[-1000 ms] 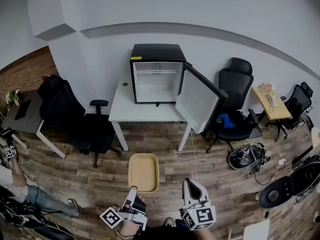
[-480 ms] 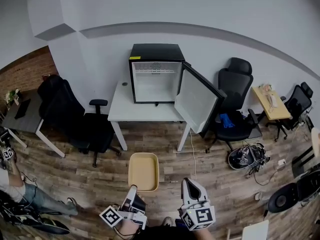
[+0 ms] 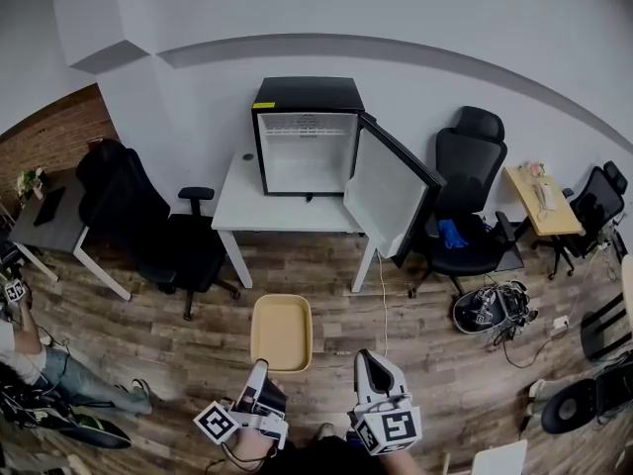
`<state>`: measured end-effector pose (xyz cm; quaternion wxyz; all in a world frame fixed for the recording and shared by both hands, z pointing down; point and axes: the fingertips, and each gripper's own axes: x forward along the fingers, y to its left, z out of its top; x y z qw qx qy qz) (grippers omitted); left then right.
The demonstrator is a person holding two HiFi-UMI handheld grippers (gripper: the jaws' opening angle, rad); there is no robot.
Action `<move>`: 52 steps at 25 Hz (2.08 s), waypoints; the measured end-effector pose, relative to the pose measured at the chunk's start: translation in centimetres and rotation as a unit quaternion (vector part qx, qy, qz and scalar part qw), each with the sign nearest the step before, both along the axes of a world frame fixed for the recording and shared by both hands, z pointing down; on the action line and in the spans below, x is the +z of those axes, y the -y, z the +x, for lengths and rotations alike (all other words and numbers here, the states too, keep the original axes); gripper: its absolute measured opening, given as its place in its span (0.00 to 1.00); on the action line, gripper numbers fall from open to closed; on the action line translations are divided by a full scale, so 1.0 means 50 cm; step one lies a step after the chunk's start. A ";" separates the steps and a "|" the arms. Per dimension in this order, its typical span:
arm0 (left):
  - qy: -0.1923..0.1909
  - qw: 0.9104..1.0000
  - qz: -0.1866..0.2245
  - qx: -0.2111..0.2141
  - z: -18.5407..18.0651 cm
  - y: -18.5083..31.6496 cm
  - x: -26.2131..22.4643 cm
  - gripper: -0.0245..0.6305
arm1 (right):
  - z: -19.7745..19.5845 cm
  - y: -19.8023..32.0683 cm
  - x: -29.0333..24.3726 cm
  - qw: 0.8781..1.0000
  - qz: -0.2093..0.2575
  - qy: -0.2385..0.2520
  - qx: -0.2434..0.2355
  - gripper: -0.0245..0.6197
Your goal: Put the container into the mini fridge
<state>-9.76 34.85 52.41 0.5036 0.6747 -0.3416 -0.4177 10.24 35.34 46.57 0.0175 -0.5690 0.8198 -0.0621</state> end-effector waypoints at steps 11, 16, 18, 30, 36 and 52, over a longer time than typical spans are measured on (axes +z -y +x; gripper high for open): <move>-0.002 0.999 -0.005 -0.032 0.034 0.070 0.006 0.40 | 0.050 0.079 0.023 1.000 -0.004 0.001 -0.023 0.06; -0.011 0.999 -0.012 -0.028 0.035 0.171 0.027 0.40 | 0.048 0.168 0.040 1.000 -0.006 -0.002 -0.019 0.06; -0.012 1.000 -0.011 -0.021 0.032 0.230 0.034 0.40 | 0.042 0.220 0.044 1.000 -0.005 -0.006 -0.014 0.06; -0.025 0.999 -0.003 0.033 -0.051 0.657 0.000 0.40 | -0.084 0.612 -0.013 1.000 0.011 -0.016 0.017 0.06; -0.033 0.997 0.004 0.063 -0.090 0.822 -0.021 0.40 | -0.140 0.765 -0.025 0.999 0.014 -0.016 0.037 0.06; -0.043 0.997 0.002 0.068 -0.052 1.108 -0.024 0.40 | -0.121 1.020 -0.003 0.999 0.009 -0.019 0.047 0.06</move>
